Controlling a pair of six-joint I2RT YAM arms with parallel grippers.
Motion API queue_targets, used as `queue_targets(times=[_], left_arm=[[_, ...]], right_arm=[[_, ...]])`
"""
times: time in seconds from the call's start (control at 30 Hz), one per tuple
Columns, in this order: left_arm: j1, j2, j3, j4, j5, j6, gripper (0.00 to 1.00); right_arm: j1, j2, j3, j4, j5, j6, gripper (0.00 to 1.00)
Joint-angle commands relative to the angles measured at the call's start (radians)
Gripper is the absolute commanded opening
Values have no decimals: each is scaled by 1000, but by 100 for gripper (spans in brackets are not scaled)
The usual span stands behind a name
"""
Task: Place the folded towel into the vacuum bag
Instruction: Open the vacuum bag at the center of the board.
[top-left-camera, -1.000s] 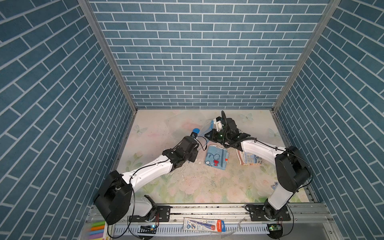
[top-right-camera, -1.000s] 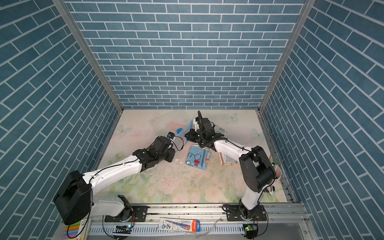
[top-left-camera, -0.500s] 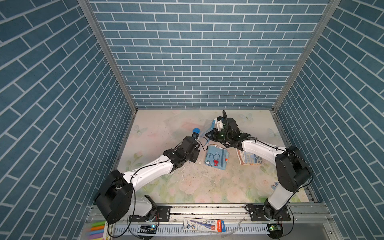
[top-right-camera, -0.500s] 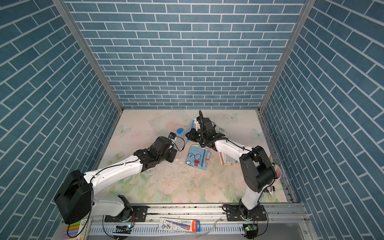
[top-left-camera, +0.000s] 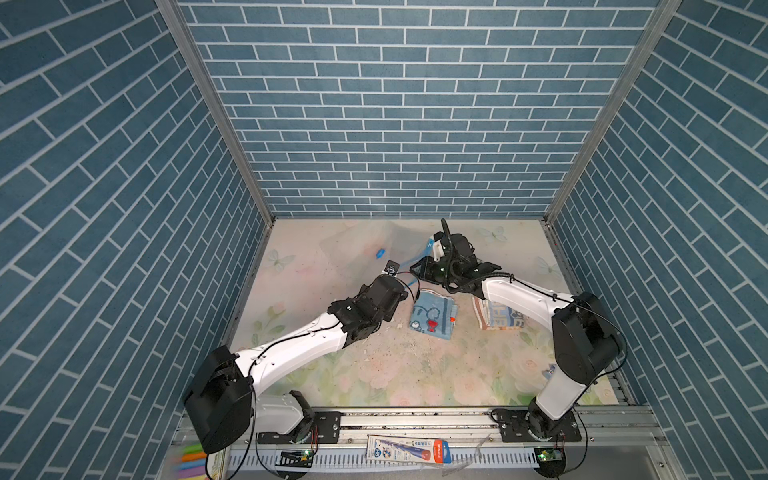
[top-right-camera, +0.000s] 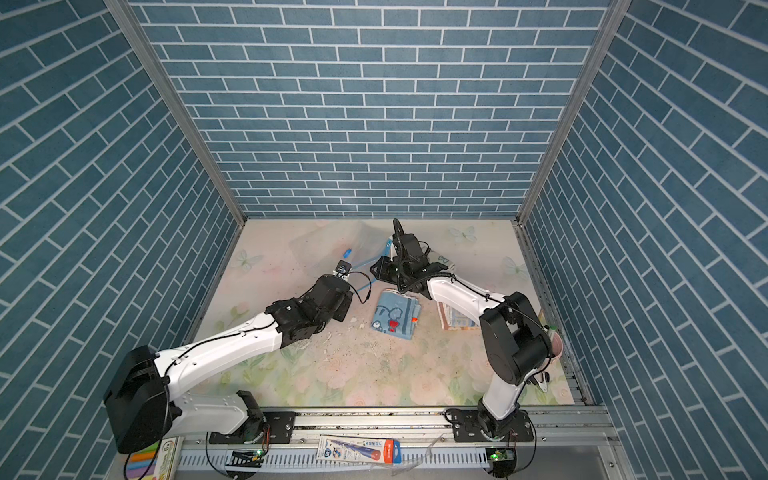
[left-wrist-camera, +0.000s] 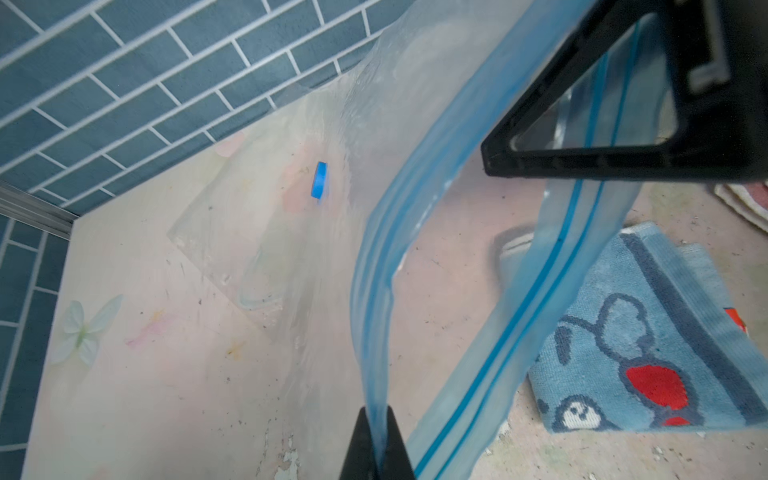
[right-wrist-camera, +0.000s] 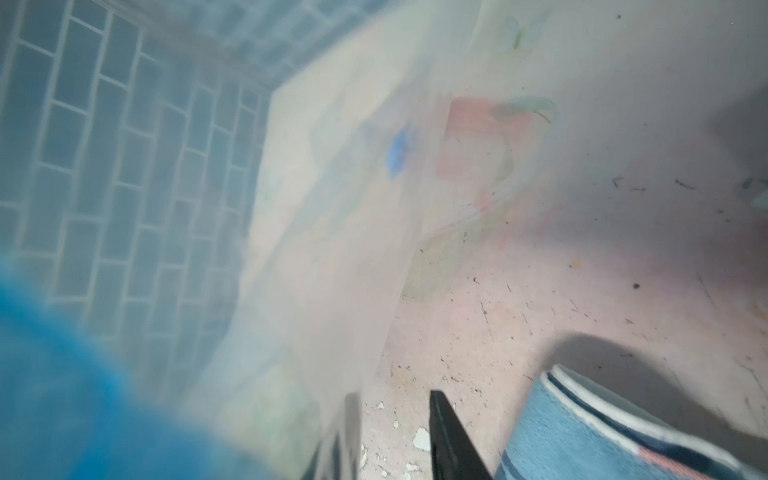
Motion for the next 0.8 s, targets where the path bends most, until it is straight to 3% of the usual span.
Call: queue_targets(times=[0.0, 0.27, 0.4, 0.77], left_arm=[[-35, -5, 28, -26, -141, 46, 0], [-28, 79, 49, -62, -172, -6, 0], [-1, 123, 66, -48, -91, -45, 0], [16, 230, 124, -46, -40, -82, 0]], right_arm=[[5, 40, 45, -20, 17, -24, 38], [6, 6, 26, -54, 40, -50, 48], [5, -76, -24, -114, 93, -79, 51], [-36, -346, -240, -321, 241, -40, 57]])
